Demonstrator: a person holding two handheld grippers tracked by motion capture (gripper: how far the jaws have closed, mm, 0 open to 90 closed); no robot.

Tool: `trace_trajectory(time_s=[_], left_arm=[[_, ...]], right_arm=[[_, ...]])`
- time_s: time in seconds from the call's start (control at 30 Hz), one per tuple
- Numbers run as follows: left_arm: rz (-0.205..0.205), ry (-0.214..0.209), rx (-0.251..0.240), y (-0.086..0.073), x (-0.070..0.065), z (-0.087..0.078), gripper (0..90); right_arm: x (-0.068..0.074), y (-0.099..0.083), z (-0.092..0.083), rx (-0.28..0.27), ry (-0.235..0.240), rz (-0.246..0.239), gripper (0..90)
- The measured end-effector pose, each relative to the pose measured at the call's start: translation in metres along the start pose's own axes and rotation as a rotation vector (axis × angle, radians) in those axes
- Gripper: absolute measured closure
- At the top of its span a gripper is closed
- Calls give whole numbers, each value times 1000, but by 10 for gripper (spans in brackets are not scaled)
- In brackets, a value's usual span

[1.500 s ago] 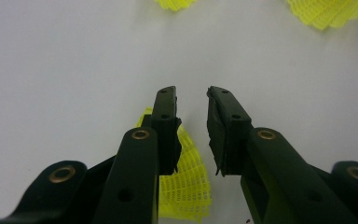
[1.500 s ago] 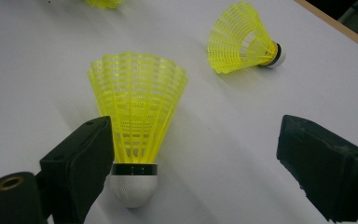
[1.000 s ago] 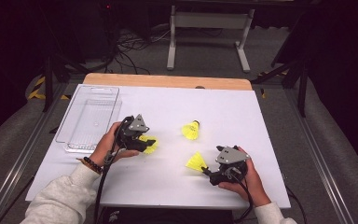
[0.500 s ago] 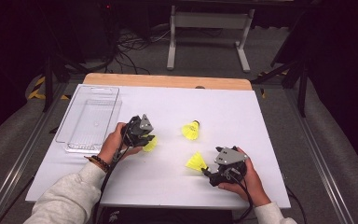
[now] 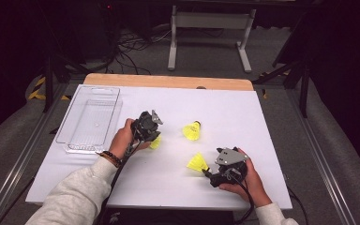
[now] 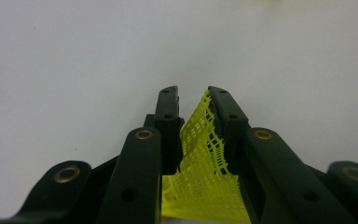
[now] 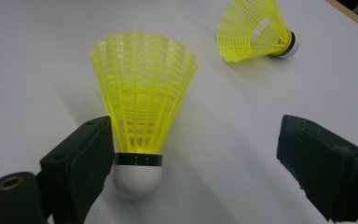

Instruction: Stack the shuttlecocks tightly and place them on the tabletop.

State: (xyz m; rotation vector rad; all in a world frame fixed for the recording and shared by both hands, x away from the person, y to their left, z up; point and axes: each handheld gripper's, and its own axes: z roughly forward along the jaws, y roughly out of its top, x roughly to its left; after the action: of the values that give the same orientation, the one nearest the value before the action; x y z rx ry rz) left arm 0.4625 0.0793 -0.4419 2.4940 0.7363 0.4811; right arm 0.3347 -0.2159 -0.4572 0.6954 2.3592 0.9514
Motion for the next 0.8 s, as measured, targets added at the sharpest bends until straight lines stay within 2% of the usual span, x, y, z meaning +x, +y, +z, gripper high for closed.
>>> trace_trajectory(time_s=[0.1,0.17,0.23,0.3,0.37,0.57,0.67,0.8], left_arm=[[-30,4,-11,3,1,5,760],[-75,-3,-15,5,5,8,764],[-96,10,-11,8,9,8,779],[-116,-19,-14,11,12,10,760],[-120,-8,-13,12,13,11,756],[-119,-21,-14,13,15,11,717],[-118,-19,-28,13,15,9,705],[-109,-23,-63,14,15,0,670]], right_arm=[[0,0,0,2,3,-1,119],[0,0,0,0,2,-1,119],[-1,0,0,0,3,0,119],[-1,0,0,2,3,0,119],[-1,-1,0,2,3,-1,119],[-2,-1,-1,1,0,2,119],[-2,-1,-2,-2,-6,5,118],[-5,-1,-4,-13,-41,29,120]])
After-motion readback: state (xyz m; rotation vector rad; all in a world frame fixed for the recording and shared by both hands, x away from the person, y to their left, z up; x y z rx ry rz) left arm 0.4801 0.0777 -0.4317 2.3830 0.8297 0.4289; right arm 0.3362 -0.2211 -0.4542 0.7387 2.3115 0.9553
